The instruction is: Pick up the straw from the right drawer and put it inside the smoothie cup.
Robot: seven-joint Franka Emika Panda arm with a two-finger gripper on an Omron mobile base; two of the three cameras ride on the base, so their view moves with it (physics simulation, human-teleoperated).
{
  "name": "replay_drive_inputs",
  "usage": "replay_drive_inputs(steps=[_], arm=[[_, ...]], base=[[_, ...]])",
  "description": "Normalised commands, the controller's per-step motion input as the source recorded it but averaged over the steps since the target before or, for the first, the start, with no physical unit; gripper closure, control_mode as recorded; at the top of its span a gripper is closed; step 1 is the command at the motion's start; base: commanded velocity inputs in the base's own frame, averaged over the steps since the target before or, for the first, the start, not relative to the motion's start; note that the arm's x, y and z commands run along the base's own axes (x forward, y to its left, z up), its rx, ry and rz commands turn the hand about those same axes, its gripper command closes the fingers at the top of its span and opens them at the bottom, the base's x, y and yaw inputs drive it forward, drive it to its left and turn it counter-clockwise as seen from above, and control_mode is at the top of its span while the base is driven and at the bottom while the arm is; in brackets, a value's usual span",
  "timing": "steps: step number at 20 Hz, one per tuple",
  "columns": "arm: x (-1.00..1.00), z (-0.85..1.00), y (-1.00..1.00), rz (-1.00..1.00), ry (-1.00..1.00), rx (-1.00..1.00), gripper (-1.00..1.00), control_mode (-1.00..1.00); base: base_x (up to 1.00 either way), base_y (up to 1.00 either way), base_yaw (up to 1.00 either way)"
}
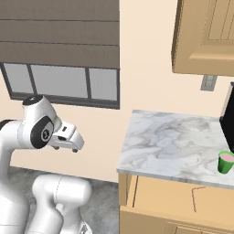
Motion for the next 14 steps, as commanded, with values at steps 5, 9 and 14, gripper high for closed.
replay_drive_inputs(steps=[5, 9, 14], arm=[[0.00, 0.00, -0.03, 0.00, 0.00, 0.01, -1.00, -1.00], [0.00, 0.00, 0.00, -0.01, 0.00, 0.00, -1.00, -1.00], [0.00, 0.00, 0.00, 0.00, 0.00, 0.00, -1.00, 1.00]], base=[[0.00, 0.00, 0.00], [0.00, 0.00, 0.00], [-0.30, -0.09, 0.00]])
